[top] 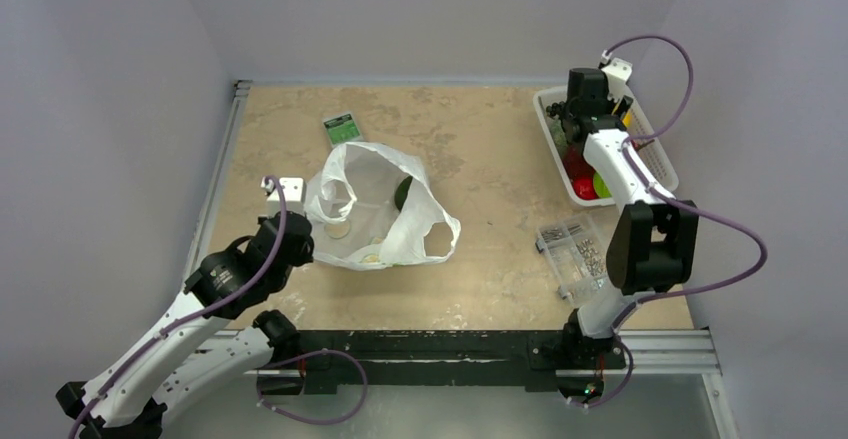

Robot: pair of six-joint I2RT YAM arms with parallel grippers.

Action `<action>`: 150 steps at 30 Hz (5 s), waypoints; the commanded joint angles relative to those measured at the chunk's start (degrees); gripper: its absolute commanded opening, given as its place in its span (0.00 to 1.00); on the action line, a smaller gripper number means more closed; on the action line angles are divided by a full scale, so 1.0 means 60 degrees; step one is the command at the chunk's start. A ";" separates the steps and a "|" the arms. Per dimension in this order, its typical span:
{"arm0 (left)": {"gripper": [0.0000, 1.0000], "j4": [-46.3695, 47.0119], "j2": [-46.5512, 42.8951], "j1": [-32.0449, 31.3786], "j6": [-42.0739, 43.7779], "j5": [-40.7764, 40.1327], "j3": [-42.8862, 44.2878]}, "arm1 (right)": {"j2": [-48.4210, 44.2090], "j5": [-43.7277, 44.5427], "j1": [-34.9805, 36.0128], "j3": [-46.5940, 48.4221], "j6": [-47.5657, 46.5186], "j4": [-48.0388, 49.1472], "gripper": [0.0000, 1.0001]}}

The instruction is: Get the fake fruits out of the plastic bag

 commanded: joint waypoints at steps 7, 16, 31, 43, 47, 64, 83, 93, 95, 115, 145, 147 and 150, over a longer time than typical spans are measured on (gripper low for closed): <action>0.00 -0.0035 -0.0122 -0.0304 -0.0223 -0.0158 0.0236 | 0.1095 0.0004 -0.0785 0.0823 0.0182 -0.0286 0.26; 0.00 0.0090 -0.0322 -0.0351 -0.0150 0.0142 0.0222 | 0.1525 -0.0397 -0.0785 0.1164 0.0294 -0.0679 0.66; 0.00 0.0161 -0.0274 -0.0351 -0.0113 0.0483 0.0194 | 0.2706 -0.0694 -0.0785 0.3298 0.0265 -0.1832 0.99; 0.00 0.0033 -0.0289 -0.0581 -0.0191 0.0310 0.0222 | 0.1967 0.0078 -0.1061 0.3649 -0.0644 -0.1835 0.99; 0.00 0.0027 -0.0382 -0.0600 -0.0199 0.0283 0.0208 | 0.2090 0.0479 -0.1078 0.3841 -0.0615 -0.2227 0.99; 0.00 0.0084 -0.0416 -0.0666 -0.0132 0.0512 0.0206 | 0.1371 -0.0735 -0.0179 0.1993 -0.1497 -0.1425 0.99; 0.00 0.0105 -0.0432 -0.0731 -0.0119 0.0576 0.0191 | 0.1233 -0.2327 -0.2109 0.0928 -0.0760 -0.0574 0.55; 0.00 0.0095 -0.0334 -0.0780 -0.0127 0.0519 0.0182 | 0.1074 -0.2310 -0.2156 0.1337 -0.0345 -0.1439 0.99; 0.00 0.0115 -0.0274 -0.0790 -0.0104 0.0572 0.0187 | 0.0534 -0.2046 -0.2144 0.1206 -0.0270 -0.1586 0.99; 0.00 0.0232 0.0400 -0.0805 0.0064 0.0884 0.0190 | -0.3766 -0.3929 0.5676 -0.1185 -0.0885 -0.0911 0.80; 0.00 -0.0015 0.0004 -0.1111 -0.0214 0.0110 0.0220 | 0.1973 -0.1365 0.9165 -0.0739 -0.4095 0.3608 0.47; 0.00 -0.0034 0.0007 -0.1148 -0.0206 0.0090 0.0220 | 0.2130 -0.1248 0.8939 -0.0857 -0.3905 0.3844 0.49; 0.00 -0.0020 0.0014 -0.1170 -0.0207 0.0077 0.0221 | 0.2194 -0.1313 0.8612 -0.1057 -0.3656 0.4081 0.53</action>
